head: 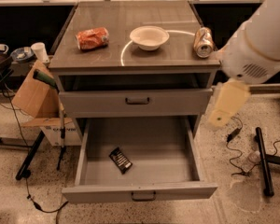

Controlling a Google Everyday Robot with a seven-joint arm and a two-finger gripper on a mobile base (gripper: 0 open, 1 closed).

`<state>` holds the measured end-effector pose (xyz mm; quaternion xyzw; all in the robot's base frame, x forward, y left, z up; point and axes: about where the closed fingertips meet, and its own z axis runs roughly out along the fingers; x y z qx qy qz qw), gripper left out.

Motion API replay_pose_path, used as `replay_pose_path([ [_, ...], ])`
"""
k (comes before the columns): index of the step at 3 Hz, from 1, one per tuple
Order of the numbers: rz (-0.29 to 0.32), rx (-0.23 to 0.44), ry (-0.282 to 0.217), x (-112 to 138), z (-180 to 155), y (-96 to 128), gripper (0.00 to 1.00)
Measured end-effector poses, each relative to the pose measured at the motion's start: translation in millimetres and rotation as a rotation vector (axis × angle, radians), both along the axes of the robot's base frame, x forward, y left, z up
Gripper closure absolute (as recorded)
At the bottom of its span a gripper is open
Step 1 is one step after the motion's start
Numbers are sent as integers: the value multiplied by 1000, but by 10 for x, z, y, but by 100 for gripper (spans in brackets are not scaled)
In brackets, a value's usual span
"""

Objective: Pick rxbar chocolate from middle drawer and place on counter

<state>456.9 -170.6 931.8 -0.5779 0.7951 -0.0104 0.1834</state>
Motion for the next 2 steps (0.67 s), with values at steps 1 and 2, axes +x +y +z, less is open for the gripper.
replay_pose_path([
  [1,-22,36,23,162,-653,415,0],
  [2,-34,81,67,281,-1484,845,0],
])
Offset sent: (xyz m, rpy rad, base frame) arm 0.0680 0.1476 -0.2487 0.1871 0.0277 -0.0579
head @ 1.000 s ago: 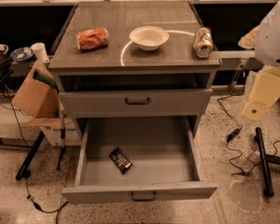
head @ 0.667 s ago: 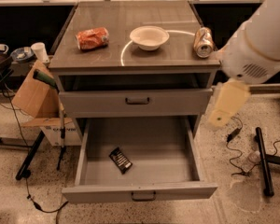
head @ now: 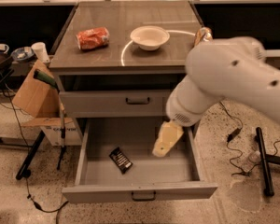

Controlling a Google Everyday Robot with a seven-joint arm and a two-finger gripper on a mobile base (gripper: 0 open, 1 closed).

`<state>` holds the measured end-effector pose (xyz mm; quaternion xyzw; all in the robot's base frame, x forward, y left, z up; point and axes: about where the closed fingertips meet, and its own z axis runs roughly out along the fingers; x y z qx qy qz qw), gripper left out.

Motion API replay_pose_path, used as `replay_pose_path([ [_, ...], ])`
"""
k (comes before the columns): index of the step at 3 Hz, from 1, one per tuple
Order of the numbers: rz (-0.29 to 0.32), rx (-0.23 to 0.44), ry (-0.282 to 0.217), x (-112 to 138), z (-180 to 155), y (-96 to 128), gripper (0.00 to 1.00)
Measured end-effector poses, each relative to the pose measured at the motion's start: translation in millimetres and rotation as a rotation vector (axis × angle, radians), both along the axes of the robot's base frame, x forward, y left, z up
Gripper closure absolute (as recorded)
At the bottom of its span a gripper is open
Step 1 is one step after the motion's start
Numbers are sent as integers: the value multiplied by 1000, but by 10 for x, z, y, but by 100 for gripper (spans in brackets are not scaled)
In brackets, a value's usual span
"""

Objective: Pick rxbar chocolate from middle drawer and place on counter

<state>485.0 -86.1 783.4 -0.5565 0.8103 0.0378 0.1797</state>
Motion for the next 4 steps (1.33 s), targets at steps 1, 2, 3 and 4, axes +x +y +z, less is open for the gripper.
replay_pose_path([
  [1,3,46,13,207,-744,422,0],
  [2,19,75,63,441,-1435,776,0],
  [3,19,75,63,441,-1435,776,0],
  [4,18,52,59,432,-1486,846,0],
])
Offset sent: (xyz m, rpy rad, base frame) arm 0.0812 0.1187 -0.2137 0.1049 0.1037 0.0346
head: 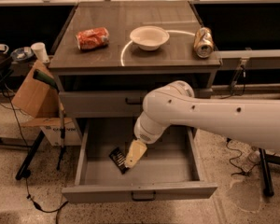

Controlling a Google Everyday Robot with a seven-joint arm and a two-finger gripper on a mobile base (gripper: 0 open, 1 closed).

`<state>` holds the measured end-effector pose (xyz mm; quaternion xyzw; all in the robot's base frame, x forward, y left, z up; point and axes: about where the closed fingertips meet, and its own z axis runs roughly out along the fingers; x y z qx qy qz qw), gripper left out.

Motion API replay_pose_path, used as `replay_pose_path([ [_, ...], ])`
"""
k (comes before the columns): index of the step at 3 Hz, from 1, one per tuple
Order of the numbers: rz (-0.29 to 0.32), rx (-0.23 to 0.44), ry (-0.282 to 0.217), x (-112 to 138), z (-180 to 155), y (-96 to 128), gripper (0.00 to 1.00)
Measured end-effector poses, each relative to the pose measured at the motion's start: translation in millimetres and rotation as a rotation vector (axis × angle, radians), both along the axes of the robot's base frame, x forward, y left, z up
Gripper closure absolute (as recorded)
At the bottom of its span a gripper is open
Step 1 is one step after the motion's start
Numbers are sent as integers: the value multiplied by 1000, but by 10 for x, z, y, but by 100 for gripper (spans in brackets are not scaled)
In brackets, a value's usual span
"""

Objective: Pick rxbar chocolate from middle drawer and place on counter

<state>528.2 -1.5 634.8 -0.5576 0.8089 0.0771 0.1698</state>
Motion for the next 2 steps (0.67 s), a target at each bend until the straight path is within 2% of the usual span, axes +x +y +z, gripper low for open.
replay_pose_path([
  [1,-27,-27,1,105,-296,226,0],
  [2,-46,-48,-22,281,-719,523,0],
])
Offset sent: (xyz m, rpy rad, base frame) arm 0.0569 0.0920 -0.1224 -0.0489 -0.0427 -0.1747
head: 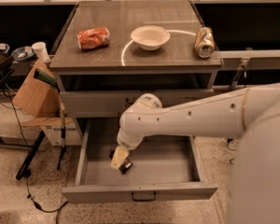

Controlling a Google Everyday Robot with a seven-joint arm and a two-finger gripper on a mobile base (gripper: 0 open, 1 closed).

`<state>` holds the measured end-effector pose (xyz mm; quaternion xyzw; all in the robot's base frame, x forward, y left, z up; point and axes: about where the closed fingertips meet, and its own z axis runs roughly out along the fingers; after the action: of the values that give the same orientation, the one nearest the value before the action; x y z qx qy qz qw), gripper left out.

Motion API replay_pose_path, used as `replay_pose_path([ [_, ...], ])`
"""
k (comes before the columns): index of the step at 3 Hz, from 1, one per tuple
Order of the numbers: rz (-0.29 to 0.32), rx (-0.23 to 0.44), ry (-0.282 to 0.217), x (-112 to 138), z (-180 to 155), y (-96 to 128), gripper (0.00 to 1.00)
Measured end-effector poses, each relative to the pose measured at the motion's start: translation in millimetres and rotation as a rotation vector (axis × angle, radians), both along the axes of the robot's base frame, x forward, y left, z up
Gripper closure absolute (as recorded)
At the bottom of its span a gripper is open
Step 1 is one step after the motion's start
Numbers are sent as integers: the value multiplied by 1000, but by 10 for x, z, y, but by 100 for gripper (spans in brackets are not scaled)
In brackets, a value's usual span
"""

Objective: Pick rxbar chocolate from middle drawer and place on counter

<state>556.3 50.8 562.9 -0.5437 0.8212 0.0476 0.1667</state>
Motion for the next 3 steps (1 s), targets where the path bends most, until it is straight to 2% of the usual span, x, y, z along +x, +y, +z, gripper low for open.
replay_pose_path([
  [1,-2,-29,-38,232,-432,258,0],
  [2,-78,-44,-35,518,-1015,488,0],
  [3,-138,-61,7,628,-1437,613,0],
])
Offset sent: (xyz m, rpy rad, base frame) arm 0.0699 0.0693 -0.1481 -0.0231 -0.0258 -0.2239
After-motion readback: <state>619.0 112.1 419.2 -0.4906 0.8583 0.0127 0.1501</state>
